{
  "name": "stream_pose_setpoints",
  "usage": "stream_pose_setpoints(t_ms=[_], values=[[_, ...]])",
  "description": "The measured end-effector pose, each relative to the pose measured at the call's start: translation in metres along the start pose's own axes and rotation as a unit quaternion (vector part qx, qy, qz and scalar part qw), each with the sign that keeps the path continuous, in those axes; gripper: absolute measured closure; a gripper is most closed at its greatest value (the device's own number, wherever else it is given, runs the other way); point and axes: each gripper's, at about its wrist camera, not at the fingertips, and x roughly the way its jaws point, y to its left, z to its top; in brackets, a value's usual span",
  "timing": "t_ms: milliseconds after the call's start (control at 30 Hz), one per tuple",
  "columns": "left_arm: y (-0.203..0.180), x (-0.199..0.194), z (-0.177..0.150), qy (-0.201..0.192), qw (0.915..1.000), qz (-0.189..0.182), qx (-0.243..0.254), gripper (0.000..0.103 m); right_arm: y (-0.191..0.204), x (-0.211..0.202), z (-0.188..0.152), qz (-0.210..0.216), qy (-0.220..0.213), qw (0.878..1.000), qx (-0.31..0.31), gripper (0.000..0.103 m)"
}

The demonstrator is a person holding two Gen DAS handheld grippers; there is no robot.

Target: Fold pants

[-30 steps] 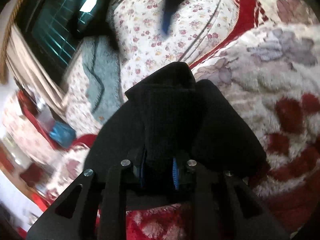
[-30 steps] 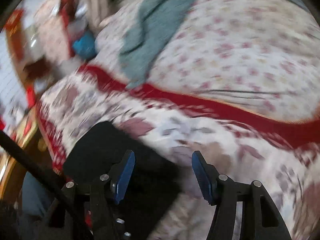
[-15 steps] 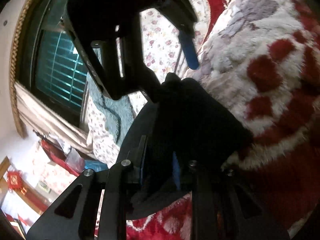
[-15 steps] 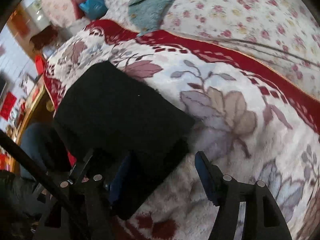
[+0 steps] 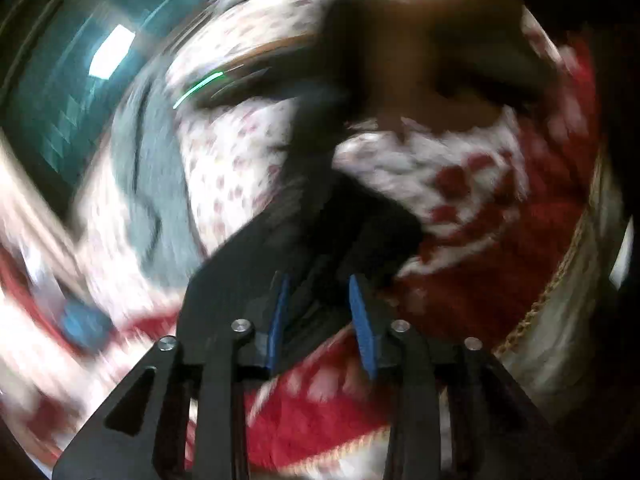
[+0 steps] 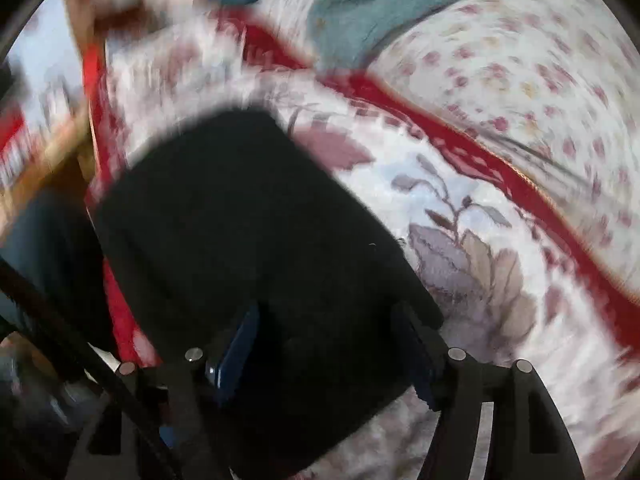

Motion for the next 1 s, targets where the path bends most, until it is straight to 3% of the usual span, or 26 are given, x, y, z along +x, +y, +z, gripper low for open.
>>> stream_pose_setpoints(t_ms=[100, 233, 300, 333, 400, 433, 500, 633, 733, 900, 1000], values=[[0.067, -0.002, -0.003, 0.032, 0.9921, -0.030, -0.117, 0.070, -0.001, -0.005, -0.014, 0.009, -0.031, 0.999, 0.014, 0.037], [0.151, 0.035, 0.006, 0.085, 0.9631, -0.042, -0.252, 0.066, 0.002, -0.004, -0.018, -0.004, -0.047, 0.999, 0.011, 0.035], [0.172, 0.064, 0.010, 0.120, 0.9505, -0.046, -0.283, 0.064, 0.001, -0.002, -0.017, -0.006, -0.048, 0.999, 0.018, 0.035], [0.179, 0.082, 0.009, 0.145, 0.9401, -0.054, -0.304, 0.064, 0.002, -0.002, -0.017, -0.009, -0.047, 0.999, 0.018, 0.035], [0.169, 0.112, -0.005, 0.201, 0.9188, -0.110, -0.321, 0.063, 0.005, -0.001, -0.016, -0.014, -0.039, 0.999, 0.020, 0.035], [0.154, 0.127, -0.015, 0.233, 0.9121, -0.125, -0.313, 0.059, 0.006, -0.003, -0.016, -0.019, -0.033, 0.999, 0.020, 0.035], [0.140, 0.123, -0.022, 0.222, 0.9175, -0.119, -0.308, 0.058, 0.012, -0.003, -0.013, -0.035, -0.018, 0.999, 0.011, 0.035], [0.143, 0.122, -0.030, 0.227, 0.9034, -0.138, -0.337, 0.056, 0.017, -0.003, -0.012, -0.056, -0.004, 0.998, 0.008, 0.035], [0.144, 0.128, -0.034, 0.225, 0.9078, -0.136, -0.327, 0.054, 0.016, -0.003, -0.012, -0.061, 0.000, 0.998, 0.012, 0.035], [0.172, 0.138, -0.033, 0.224, 0.9031, -0.146, -0.336, 0.055, 0.019, -0.012, -0.017, -0.077, 0.016, 0.997, 0.016, 0.035], [0.209, 0.129, -0.023, 0.187, 0.9024, -0.124, -0.368, 0.055, 0.003, -0.022, -0.011, -0.044, 0.057, 0.995, 0.075, 0.035]])
